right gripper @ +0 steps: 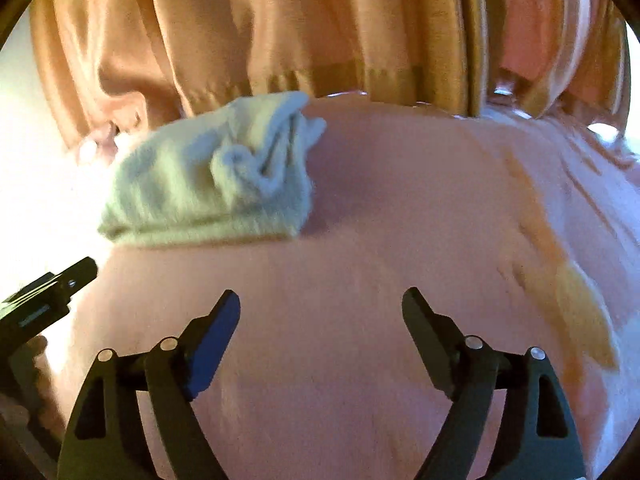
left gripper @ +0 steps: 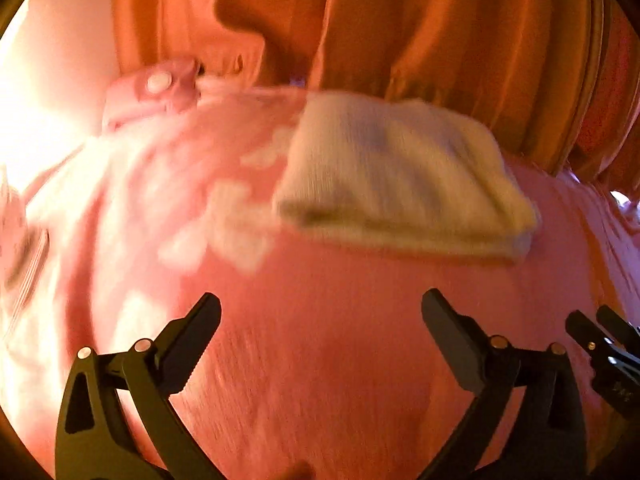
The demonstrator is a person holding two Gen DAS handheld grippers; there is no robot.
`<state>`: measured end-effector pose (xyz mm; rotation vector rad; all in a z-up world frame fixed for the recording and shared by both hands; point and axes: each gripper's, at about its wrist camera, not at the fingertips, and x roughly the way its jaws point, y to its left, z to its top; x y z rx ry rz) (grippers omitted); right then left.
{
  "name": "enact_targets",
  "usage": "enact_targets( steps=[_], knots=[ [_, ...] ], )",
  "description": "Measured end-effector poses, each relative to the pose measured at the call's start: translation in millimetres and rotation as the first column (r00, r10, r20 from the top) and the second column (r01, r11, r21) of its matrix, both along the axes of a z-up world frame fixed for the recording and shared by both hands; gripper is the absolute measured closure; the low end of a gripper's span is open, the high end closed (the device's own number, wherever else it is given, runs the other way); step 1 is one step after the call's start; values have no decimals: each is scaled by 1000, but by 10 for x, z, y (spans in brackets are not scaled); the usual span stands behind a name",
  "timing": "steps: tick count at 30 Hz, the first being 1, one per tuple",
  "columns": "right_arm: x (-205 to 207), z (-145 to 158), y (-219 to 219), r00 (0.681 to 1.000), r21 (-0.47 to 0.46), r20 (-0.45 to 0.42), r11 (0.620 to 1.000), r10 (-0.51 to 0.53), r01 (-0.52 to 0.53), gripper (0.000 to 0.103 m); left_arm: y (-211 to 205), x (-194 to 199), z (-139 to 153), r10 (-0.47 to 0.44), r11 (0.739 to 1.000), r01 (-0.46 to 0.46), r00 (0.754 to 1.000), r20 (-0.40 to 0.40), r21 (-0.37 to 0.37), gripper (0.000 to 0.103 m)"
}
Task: Fold small clothes
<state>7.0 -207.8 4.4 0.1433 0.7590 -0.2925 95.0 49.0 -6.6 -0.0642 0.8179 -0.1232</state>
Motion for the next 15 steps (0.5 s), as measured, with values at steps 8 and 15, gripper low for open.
enact_targets(
  steps=[8,15],
  knots=[
    [-63,-187,283,999,-60,29,998,23,-21,18,-116,-208,-239,27,998,-26,1000,-2,55,5],
    [-37,-369,446,999,-63,-3,997,48,-48,18,-232,-202,-296,4,997,-5,1000,15,71,5]
  ],
)
